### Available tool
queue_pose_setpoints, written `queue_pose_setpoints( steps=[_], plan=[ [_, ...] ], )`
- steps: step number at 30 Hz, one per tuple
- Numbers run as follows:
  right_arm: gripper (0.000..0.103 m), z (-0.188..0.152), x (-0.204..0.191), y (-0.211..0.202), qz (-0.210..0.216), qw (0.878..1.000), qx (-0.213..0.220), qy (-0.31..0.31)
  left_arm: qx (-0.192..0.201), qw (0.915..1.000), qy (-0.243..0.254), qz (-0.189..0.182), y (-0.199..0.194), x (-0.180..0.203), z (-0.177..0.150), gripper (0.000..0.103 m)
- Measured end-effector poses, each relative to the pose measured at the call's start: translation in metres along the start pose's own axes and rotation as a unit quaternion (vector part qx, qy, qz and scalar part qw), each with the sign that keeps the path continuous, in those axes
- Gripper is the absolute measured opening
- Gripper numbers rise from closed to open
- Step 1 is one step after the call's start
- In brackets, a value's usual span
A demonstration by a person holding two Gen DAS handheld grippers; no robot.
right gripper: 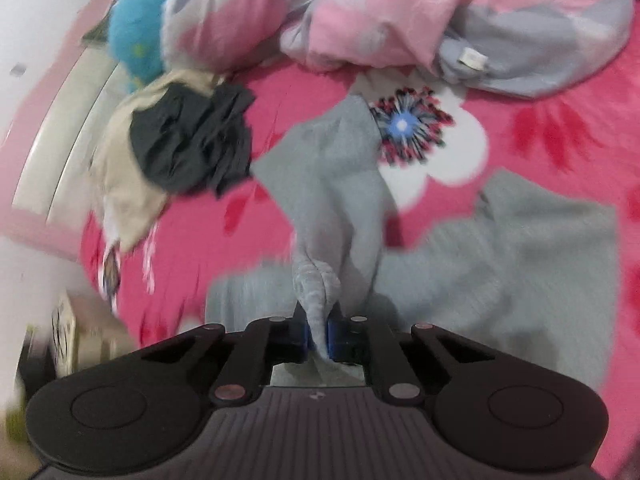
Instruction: Fold clothes
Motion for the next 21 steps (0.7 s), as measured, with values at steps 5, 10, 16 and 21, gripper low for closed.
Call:
queue_pose_setpoints(
  steps=[5,10,16,21],
  plan=[
    [0.009,-0.079,0.045,-0.034,-0.086,0.995,-0.039,0.044,-0.01,0.9999,0.013,0.001,0.007,-0.008,0.004,0.063],
    [0.014,-0.113,0.1,-0.019,-0.24,0.961,-0.075,0.111,-0.029,0.999,0.035,0.0,0.013,-0.005,0.005,0.063],
    [0.021,-0.074,0.047,-0.045,-0.267,0.964,0.022,0.01,-0.041,0.9987,0.029,-0.007,0.013,-0.004,-0.003,0.063],
    [0.064,-0.034,-0.034,-0.024,-0.151,0.97,0.047,-0.182,-0.041,0.9989,-0.013,-0.017,0.009,-0.011,-0.012,0.063]
  ],
)
Point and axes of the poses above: each gripper's, at about its wrist camera, not at the fingertips, and y roughly the way its jaws point, x to its right, z to its top, the point moved 2 cm from there along y, roughly the way its jaws point, and after that the axes turned 4 degrees about -y, right-handed, at the moved point
